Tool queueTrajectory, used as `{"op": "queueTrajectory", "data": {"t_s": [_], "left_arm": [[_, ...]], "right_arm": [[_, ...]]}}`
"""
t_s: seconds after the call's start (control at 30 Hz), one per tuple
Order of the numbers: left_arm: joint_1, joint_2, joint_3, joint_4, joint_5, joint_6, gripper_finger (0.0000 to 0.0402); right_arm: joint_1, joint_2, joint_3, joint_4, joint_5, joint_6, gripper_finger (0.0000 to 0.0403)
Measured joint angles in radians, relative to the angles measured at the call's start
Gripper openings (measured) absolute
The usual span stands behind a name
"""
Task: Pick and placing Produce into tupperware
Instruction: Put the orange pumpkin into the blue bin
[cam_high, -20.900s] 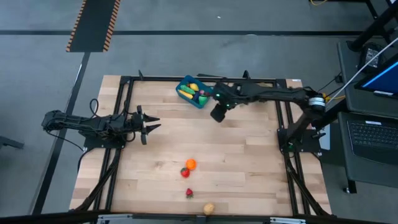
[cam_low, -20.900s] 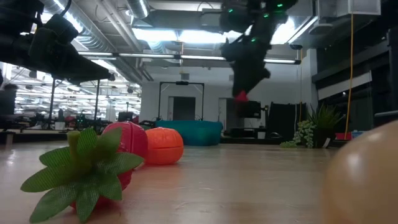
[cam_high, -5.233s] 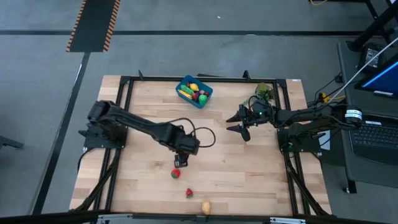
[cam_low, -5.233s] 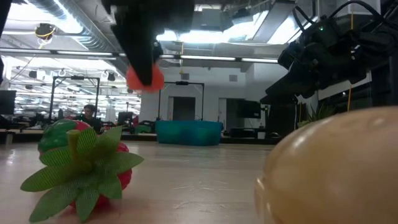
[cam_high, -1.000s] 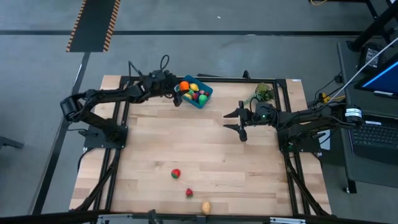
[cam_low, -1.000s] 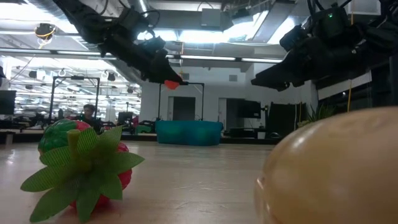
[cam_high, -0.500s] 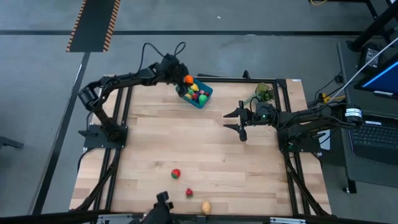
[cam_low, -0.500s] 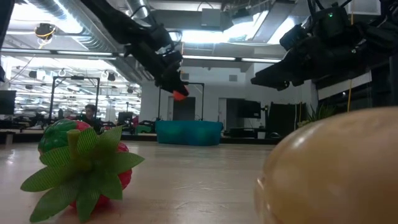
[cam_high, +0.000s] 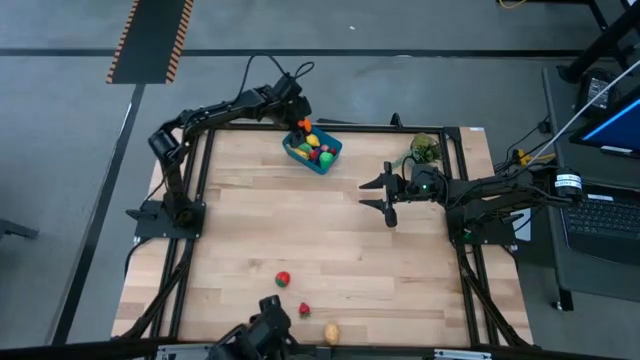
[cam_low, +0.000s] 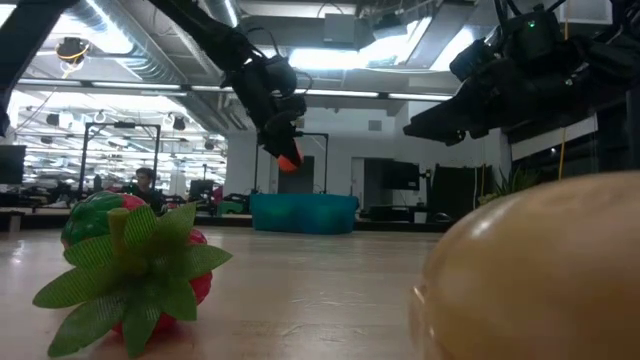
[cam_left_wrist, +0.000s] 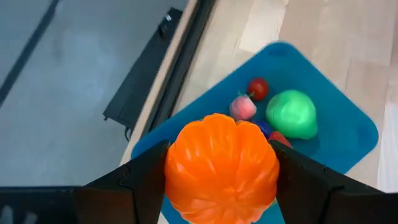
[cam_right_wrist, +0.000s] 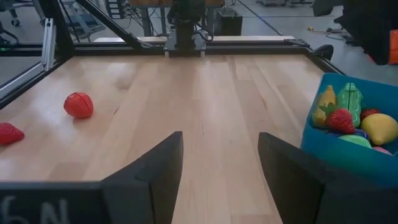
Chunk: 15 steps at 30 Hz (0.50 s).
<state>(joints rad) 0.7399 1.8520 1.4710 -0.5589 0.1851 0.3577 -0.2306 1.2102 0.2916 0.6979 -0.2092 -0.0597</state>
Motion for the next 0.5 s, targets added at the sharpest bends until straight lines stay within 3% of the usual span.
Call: {"op": "queueTrajectory", "data": {"t_s": [0.27, 0.5], "left_arm": [[0.0, 0.04, 0.086, -0.152, -0.012, 0.044, 0.0235], [0.0, 0.04, 0.087, -0.148, -0.018, 0.046, 0.0235]], "right_arm": [[0.0, 0.0, 0.0, -0.001, 0.0, -0.003, 0.021], [0.0, 0.0, 0.0, 0.0, 0.0, -0.003, 0.021]]}}
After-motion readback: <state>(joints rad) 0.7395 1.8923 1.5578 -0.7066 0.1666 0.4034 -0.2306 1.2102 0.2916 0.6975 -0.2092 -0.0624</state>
